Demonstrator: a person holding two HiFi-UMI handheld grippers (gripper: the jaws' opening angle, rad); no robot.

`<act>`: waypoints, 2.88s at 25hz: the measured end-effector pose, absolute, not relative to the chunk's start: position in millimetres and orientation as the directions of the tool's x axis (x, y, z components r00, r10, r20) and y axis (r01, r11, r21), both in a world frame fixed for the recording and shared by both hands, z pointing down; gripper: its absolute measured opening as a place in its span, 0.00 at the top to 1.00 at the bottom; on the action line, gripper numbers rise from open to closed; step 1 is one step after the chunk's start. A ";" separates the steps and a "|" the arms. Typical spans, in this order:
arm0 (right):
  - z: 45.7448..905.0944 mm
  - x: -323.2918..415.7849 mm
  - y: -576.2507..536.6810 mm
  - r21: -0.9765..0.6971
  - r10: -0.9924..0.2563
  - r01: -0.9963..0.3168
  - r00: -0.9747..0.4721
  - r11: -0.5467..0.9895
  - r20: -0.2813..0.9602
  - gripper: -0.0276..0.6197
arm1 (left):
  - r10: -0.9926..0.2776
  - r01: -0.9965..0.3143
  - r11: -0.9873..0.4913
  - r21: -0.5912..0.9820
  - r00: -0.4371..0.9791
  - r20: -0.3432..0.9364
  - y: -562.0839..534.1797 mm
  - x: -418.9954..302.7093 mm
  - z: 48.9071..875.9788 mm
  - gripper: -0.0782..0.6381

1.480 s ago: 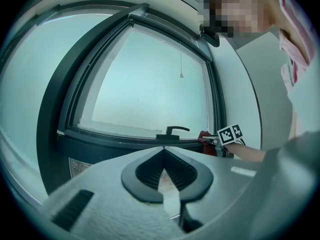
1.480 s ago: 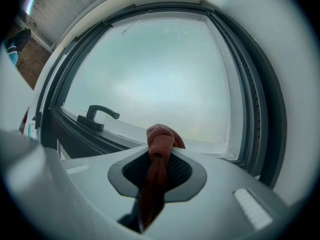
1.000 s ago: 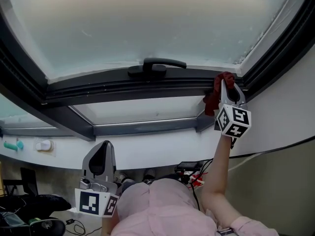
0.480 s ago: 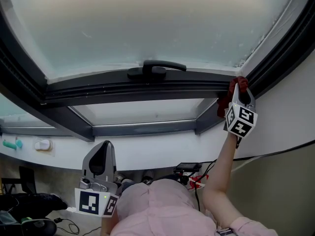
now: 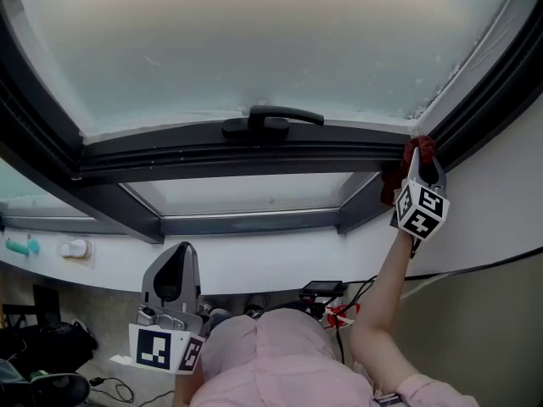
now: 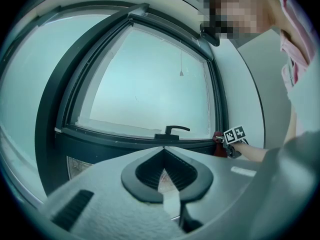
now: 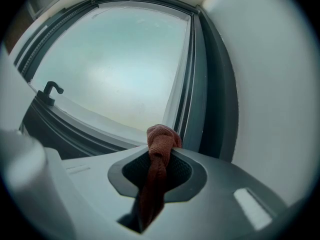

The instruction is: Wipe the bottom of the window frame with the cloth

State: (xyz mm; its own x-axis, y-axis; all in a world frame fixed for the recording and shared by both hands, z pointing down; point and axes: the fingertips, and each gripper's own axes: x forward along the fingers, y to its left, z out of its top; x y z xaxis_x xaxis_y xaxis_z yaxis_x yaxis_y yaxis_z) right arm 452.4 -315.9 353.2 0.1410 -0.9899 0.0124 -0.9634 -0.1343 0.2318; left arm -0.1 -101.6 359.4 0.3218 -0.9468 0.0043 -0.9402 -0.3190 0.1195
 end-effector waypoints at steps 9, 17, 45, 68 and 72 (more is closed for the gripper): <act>354.2 452.9 -314.1 0.203 -0.990 -0.970 0.140 -0.136 0.007 0.86 | -0.945 -0.938 -0.326 0.116 0.328 -0.001 -99.9 -1.2 356.8 0.90; 353.4 453.5 -313.4 0.192 -0.990 -0.971 0.144 -0.142 -0.003 0.86 | -0.945 -0.938 -0.326 0.121 0.328 -0.007 -97.5 -4.1 355.7 0.90; 317.7 204.7 -234.6 0.203 -0.917 -0.914 -0.381 0.353 -0.120 0.86 | -0.942 -0.934 -0.333 0.127 0.335 -0.006 -87.3 -16.7 357.5 0.90; 368.9 90.9 -250.7 0.241 -0.894 -0.862 -0.444 0.446 0.065 0.86 | -0.941 -0.932 -0.329 0.153 0.337 0.028 -87.2 -63.5 367.3 0.90; 367.2 90.2 -251.2 0.237 -0.893 -0.862 -0.446 0.448 0.064 0.86 | -0.936 -0.926 -0.343 0.155 0.352 0.030 -91.1 -62.3 367.3 0.90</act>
